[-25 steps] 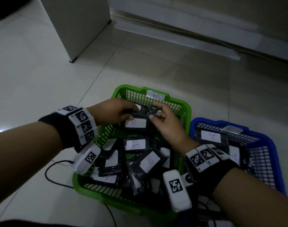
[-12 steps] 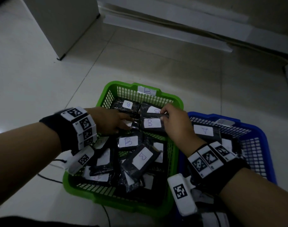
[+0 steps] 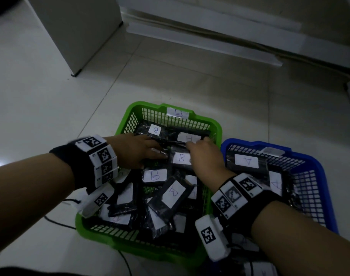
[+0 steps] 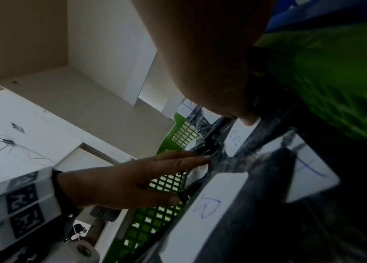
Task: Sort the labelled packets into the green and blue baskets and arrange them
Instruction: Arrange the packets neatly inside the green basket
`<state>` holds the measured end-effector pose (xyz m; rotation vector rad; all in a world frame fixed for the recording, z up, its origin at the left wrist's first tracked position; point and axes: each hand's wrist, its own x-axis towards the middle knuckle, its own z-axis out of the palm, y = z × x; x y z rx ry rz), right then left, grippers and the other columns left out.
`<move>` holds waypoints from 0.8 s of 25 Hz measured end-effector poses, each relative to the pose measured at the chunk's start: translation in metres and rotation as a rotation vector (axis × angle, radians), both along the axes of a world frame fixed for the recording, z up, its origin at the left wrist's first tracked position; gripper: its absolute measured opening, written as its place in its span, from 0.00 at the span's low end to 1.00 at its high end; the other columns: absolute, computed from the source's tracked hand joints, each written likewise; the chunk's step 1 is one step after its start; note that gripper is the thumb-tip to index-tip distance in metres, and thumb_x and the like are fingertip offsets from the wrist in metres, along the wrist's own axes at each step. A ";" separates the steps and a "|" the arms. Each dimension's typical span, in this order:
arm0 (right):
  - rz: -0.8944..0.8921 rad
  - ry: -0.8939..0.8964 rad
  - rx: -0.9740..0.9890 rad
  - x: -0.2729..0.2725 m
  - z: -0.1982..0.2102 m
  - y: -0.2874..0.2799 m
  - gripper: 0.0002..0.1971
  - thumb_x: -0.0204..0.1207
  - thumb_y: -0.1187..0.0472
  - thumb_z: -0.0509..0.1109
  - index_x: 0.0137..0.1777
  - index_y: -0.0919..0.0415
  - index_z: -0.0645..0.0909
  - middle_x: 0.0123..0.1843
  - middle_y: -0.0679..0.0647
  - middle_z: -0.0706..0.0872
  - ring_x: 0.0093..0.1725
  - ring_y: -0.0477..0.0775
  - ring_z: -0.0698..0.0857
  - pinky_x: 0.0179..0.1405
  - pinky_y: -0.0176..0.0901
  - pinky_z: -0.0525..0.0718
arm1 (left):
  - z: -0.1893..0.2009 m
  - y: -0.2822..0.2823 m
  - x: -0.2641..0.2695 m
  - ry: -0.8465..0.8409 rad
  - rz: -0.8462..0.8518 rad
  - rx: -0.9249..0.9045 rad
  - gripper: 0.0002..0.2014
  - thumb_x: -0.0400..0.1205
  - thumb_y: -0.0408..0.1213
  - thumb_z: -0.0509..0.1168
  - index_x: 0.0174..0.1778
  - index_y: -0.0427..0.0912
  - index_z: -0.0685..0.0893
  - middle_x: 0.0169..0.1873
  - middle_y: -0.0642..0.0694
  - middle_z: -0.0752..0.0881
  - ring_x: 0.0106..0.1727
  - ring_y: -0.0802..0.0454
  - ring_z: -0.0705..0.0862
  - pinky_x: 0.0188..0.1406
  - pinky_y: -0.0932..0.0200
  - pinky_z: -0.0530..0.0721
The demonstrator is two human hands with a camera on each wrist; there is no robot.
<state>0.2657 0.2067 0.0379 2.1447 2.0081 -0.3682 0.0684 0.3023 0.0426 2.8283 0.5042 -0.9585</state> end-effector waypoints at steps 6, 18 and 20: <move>0.017 0.057 0.020 -0.002 -0.010 0.002 0.21 0.74 0.75 0.61 0.66 0.63 0.73 0.66 0.65 0.70 0.63 0.66 0.73 0.42 0.50 0.76 | -0.002 -0.007 0.006 0.027 -0.042 0.064 0.29 0.85 0.51 0.54 0.79 0.68 0.50 0.82 0.55 0.47 0.81 0.45 0.56 0.73 0.42 0.68; 0.151 -0.004 0.120 0.001 -0.014 0.018 0.25 0.72 0.71 0.68 0.68 0.54 0.74 0.74 0.60 0.69 0.67 0.68 0.69 0.49 0.53 0.76 | -0.005 0.011 -0.001 -0.080 0.147 0.141 0.34 0.82 0.56 0.55 0.82 0.53 0.51 0.83 0.55 0.41 0.83 0.49 0.51 0.80 0.41 0.57; 0.143 0.038 0.101 0.001 -0.015 0.016 0.23 0.72 0.72 0.66 0.66 0.55 0.76 0.71 0.59 0.71 0.66 0.67 0.69 0.50 0.53 0.76 | -0.006 0.010 -0.004 -0.104 0.163 0.113 0.33 0.82 0.55 0.56 0.82 0.53 0.53 0.83 0.53 0.42 0.83 0.49 0.52 0.79 0.44 0.58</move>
